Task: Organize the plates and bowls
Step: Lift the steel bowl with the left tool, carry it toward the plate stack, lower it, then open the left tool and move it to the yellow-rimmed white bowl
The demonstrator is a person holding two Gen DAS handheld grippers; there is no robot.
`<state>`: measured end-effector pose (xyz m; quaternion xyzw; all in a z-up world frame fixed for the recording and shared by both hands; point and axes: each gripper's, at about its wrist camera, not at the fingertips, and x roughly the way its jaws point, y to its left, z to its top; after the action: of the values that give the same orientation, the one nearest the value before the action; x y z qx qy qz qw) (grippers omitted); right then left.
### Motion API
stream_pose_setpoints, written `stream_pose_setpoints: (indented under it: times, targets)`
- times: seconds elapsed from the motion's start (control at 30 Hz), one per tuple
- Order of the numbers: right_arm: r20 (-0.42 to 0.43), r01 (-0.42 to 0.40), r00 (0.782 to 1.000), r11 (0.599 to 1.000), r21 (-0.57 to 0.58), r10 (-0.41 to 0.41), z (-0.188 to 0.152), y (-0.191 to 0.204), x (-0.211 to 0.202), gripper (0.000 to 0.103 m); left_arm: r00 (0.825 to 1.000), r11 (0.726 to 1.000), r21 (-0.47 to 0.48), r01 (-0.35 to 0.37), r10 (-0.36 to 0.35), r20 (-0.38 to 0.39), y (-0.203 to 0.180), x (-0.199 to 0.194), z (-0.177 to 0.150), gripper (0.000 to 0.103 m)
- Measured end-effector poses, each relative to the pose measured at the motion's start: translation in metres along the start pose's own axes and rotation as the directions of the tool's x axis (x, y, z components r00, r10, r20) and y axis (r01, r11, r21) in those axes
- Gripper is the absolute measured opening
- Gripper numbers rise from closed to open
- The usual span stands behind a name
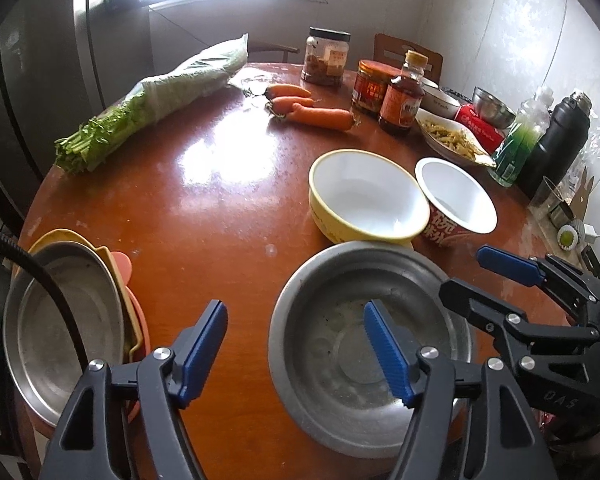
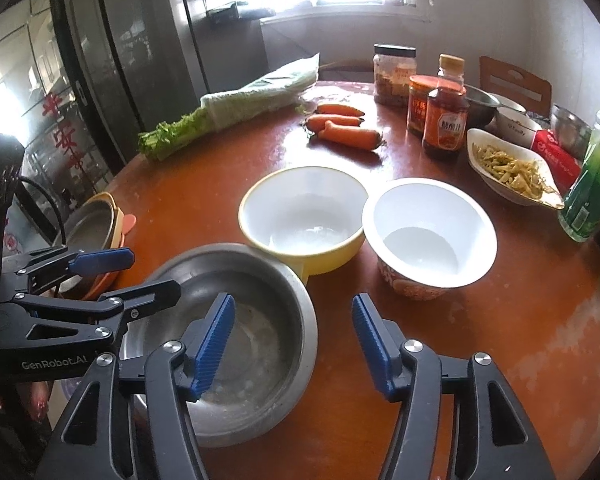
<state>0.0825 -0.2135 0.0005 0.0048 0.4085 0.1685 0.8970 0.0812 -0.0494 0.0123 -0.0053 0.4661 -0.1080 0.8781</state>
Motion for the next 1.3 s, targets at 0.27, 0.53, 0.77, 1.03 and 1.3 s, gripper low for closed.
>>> stream_pose_setpoints:
  times: [0.27,0.53,0.77,1.03,1.3]
  targets:
    - [0.045,0.039,0.998,0.998,0.040,-0.040,0.005,-0.020,-0.016,0.066,1.000,1.000,0.003,-0.003,0.003,0.011,-0.002,-0.004,0.003,0.071]
    - [0.061,0.067,0.996,0.995,0.077,-0.072,0.022,-0.039,-0.016,0.066,0.999,1.000,0.009,-0.007,0.007,0.033,-0.003,-0.003,0.020,0.071]
    - [0.035,-0.023,0.999,0.997,0.078,0.021,0.028,-0.027,-0.002,0.066,0.998,1.000,-0.001,-0.018,0.018,0.063,0.002,0.003,0.047,0.071]
    - [-0.042,-0.120,0.991,0.979,0.166,0.129,0.028,-0.031,0.030,0.066,1.000,0.999,-0.045,-0.017,0.018,0.022,0.013,0.026,0.058,0.071]
    - [-0.051,-0.086,0.994,0.968,0.235,0.101,0.036,-0.051,0.050,0.066,1.000,0.998,-0.060,-0.009,0.010,0.012,0.016,0.039,0.065,0.071]
